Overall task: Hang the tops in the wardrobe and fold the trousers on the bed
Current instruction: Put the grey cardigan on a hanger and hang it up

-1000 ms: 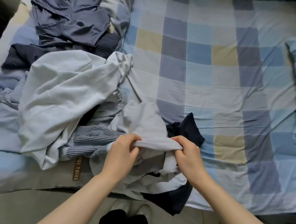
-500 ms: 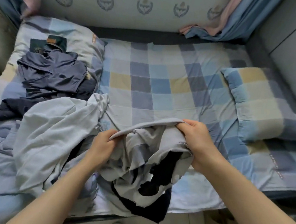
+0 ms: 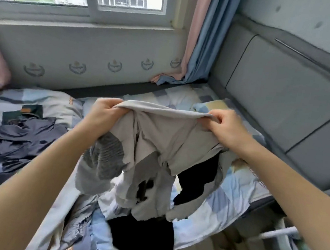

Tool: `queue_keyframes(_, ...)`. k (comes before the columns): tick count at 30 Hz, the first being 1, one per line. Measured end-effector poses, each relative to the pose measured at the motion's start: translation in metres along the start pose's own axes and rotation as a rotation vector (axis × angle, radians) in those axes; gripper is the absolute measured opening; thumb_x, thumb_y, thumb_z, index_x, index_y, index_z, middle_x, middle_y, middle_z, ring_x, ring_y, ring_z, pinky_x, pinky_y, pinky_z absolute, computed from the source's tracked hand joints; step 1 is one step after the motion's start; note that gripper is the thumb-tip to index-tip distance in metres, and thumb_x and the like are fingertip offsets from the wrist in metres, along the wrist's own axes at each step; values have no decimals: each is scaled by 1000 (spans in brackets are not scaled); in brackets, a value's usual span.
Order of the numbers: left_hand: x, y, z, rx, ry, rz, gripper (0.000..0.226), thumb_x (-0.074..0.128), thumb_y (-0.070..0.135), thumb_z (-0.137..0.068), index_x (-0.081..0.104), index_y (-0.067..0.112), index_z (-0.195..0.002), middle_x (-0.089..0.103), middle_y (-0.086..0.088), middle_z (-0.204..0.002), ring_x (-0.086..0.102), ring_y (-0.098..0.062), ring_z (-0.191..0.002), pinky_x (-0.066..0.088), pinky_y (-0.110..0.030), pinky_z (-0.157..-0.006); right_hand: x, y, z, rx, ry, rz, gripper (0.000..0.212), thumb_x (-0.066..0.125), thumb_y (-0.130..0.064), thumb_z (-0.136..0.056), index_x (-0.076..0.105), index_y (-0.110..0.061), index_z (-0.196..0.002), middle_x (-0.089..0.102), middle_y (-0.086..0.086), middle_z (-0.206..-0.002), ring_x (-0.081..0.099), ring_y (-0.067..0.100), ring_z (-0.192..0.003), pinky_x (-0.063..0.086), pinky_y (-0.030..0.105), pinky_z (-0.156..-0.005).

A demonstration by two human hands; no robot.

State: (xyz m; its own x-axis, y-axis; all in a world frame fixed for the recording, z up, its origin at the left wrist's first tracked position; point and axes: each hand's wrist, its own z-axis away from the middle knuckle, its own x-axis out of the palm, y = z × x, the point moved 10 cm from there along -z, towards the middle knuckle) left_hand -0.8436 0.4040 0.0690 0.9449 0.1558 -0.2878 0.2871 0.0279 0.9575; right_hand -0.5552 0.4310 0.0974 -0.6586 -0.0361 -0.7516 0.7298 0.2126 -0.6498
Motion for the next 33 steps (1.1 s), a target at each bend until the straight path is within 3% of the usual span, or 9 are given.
queue_keyframes(5, 12, 67, 10, 6, -68, 138, 19, 61, 23, -94, 75, 21, -81, 73, 9, -71, 66, -4, -63, 52, -18, -57, -51, -8, 20, -132, 152, 239, 26, 55, -31, -96, 72, -13, -89, 66, 5, -76, 55, 22, -74, 31, 29, -63)
queue_keyframes(10, 31, 121, 23, 32, -123, 217, 19, 62, 24, -93, 75, 20, -79, 75, 5, -76, 70, -10, -73, 57, -22, -66, -82, 1, 35, -36, 272, 246, 41, 43, -33, -100, 42, -25, -61, 46, -6, -65, 45, 25, -73, 26, 31, -63)
queue_keyframes(14, 42, 149, 30, 15, -128, 284, 16, 64, 28, -92, 71, 19, -82, 74, 3, -76, 69, -14, -75, 57, -28, -73, -101, 27, 53, 200, 410, 134, 27, 46, -34, -97, 60, -13, -105, 61, 12, -105, 56, 30, -98, 35, 28, -73)
queue_keyframes(20, 81, 163, 42, -17, -242, 404, 17, 61, 27, -93, 71, 15, -88, 74, 0, -76, 70, -15, -73, 58, -29, -70, -26, 29, 116, 522, 50, -584, 65, 30, -66, -92, 65, -12, -85, 70, 9, -89, 68, 26, -83, 55, 39, -84)
queue_keyframes(22, 95, 161, 43, -62, -278, 476, 17, 60, 27, -94, 70, 14, -91, 74, -1, -79, 71, -14, -74, 58, -28, -68, -8, 18, 136, 534, -96, -603, 59, 33, -68, -90, 65, -18, -86, 70, 3, -95, 67, 21, -93, 52, 37, -92)
queue_keyframes(24, 111, 156, 44, -118, -327, 540, 19, 58, 28, -95, 70, 13, -98, 73, -2, -83, 71, -15, -76, 58, -28, -67, -1, 13, 150, 478, -192, -492, 37, 50, -50, -94, 65, -17, -99, 67, 7, -110, 62, 19, -103, 48, 34, -97)
queue_keyframes(27, 130, 151, 40, -157, -390, 557, 20, 55, 28, -96, 68, 14, -103, 72, -3, -84, 71, -16, -76, 58, -28, -64, -33, 17, 157, 393, -2, -402, 17, 57, -22, -94, 67, -9, -98, 66, 9, -91, 58, 16, -79, 49, 30, -79)
queue_keyframes(29, 147, 150, 41, -180, -467, 517, 23, 55, 28, -95, 66, 13, -109, 70, -5, -90, 70, -18, -79, 58, -29, -64, -75, 23, 172, 373, 210, -427, 12, 60, -26, -89, 64, -19, -79, 60, -1, -72, 54, 16, -70, 50, 39, -74)
queue_keyframes(33, 181, 162, 49, -138, -538, 385, 21, 63, 24, -88, 70, 12, -102, 69, -9, -92, 67, -19, -73, 56, -27, -63, -157, 4, 209, 277, 502, -434, 15, 63, -20, -89, 63, -13, -76, 59, 5, -73, 56, 17, -71, 54, 46, -78)
